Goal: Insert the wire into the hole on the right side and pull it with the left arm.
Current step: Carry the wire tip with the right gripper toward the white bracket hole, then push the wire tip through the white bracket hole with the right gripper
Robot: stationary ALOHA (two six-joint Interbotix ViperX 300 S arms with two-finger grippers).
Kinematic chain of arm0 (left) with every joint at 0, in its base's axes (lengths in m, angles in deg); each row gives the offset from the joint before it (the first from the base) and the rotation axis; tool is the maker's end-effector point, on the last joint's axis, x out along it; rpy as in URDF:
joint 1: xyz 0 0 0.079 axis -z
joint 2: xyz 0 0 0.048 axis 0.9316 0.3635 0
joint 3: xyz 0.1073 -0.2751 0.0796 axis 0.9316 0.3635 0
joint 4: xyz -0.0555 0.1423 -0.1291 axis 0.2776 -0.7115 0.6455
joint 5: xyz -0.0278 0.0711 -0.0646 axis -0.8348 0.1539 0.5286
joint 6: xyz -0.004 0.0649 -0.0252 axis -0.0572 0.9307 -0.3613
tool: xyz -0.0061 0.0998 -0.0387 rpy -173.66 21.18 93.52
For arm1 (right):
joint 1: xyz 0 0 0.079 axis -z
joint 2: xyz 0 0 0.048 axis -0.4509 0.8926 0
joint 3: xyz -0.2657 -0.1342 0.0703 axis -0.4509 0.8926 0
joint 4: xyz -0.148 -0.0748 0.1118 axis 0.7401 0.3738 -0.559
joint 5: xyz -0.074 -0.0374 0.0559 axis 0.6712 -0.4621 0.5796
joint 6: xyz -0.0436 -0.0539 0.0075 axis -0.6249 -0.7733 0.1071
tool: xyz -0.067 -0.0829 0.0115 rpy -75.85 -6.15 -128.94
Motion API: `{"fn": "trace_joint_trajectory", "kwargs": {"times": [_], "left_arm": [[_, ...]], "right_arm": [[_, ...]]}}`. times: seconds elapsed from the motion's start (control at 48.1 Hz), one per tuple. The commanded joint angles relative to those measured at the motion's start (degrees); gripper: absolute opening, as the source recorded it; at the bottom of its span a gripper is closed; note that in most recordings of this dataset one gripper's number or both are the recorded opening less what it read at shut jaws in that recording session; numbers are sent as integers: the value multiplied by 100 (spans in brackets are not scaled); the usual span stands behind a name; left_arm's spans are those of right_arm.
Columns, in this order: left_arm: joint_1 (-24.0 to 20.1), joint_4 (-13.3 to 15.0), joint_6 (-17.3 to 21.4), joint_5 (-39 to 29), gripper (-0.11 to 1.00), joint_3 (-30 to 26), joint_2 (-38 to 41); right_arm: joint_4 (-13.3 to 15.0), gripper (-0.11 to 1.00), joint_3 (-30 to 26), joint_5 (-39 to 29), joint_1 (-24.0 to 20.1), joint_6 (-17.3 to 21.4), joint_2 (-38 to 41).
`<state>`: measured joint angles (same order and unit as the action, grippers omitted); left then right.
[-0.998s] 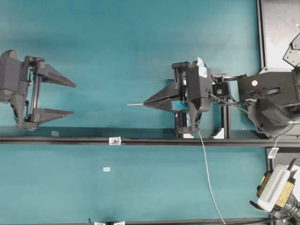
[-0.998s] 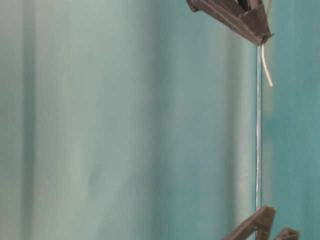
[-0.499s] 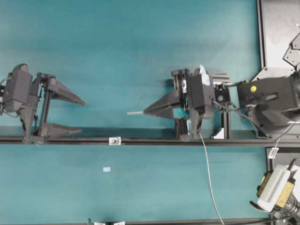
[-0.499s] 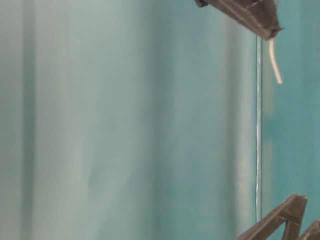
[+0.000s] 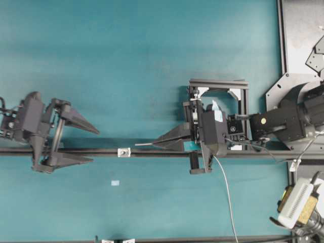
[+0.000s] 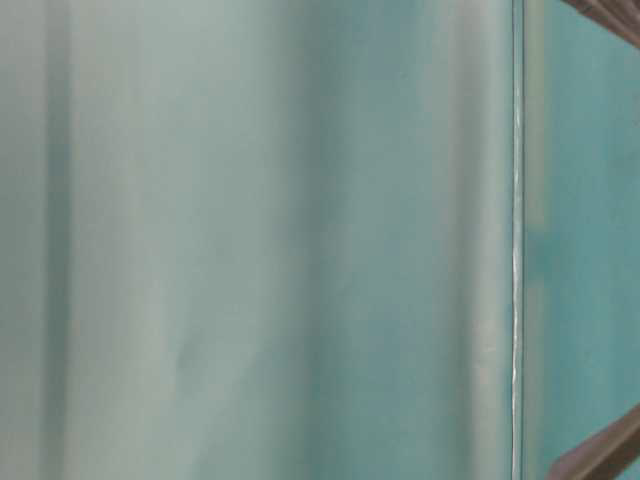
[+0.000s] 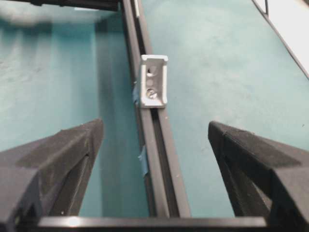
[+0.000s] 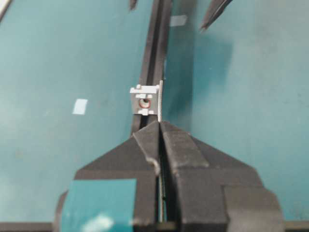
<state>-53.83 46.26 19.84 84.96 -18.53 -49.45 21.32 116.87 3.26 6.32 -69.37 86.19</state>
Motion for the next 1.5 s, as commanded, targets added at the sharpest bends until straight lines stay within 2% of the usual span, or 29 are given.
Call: {"fn": "trace_joint_trajectory", "kwargs": {"times": [0.0, 0.062, 0.145, 0.229, 0.353, 0.582, 0.831, 1.476], "left_arm": [[70, 9, 18, 141, 75, -149, 97], [88, 9, 18, 185, 75, -193, 176], [105, 9, 26, 264, 75, -229, 237], [105, 9, 44, 325, 75, -237, 246], [105, 9, 193, 378, 75, -264, 255], [105, 9, 536, 378, 75, -396, 343], [105, 44, 545, 378, 75, -413, 492], [53, 44, 545, 334, 75, -527, 501]], "right_arm": [[-589, 2, -149, 211, -237, -352, 26], [-1011, 2, -211, 334, -439, -694, 123], [-1354, 2, -264, 466, -650, -949, 255], [-1617, 2, -290, 606, -809, -1055, 387], [-1819, 2, -272, 835, -967, -1055, 589], [-1828, 2, -264, 1037, -1046, -1055, 835], [-1828, 2, -264, 1459, -1107, -1055, 1107], [-1828, 2, -352, 2004, -1257, -1046, 1556]]}}
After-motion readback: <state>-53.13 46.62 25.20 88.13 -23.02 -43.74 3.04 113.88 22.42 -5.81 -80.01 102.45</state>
